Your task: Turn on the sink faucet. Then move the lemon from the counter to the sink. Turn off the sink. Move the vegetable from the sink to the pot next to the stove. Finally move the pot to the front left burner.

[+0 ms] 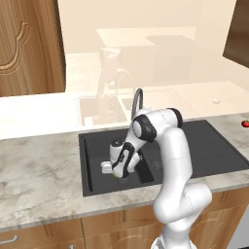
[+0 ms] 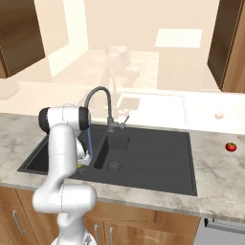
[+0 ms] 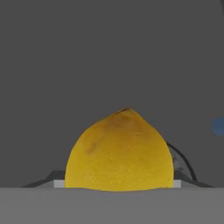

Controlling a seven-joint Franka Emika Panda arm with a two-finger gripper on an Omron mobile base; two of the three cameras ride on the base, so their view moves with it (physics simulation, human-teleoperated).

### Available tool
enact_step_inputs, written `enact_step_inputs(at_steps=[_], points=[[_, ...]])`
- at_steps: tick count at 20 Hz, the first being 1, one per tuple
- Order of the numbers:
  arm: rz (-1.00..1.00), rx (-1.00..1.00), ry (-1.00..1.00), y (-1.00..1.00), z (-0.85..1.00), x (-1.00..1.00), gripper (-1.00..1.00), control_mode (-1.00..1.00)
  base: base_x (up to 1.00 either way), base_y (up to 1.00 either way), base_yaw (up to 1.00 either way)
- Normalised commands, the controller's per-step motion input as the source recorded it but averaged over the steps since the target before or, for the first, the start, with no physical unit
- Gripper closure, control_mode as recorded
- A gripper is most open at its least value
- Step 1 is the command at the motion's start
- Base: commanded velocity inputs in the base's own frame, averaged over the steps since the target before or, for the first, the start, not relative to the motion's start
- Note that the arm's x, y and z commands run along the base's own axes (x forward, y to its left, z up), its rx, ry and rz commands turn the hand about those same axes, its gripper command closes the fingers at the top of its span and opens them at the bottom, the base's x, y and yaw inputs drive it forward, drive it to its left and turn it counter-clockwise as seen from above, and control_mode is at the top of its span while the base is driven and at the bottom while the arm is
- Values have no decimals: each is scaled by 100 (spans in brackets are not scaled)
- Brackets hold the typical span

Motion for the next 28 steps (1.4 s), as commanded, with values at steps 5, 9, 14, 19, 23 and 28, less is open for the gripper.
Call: enact_step_inputs(at_steps=[5, 9, 14, 19, 23, 28], points=[[0, 0, 1, 8, -28, 10, -100, -100, 0, 0, 0], [0, 0, 0, 0, -15, 4, -100, -100, 0, 0, 0], [0, 1, 0, 0, 12, 0, -100, -100, 0, 0, 0], [-3, 0, 3, 0, 38, -1, -100, -100, 0, 0, 0], [-5, 0, 1, 0, 52, -11, -100, -100, 0, 0, 0], [-7, -1, 0, 0, 65, -13, -100, -100, 0, 0, 0]])
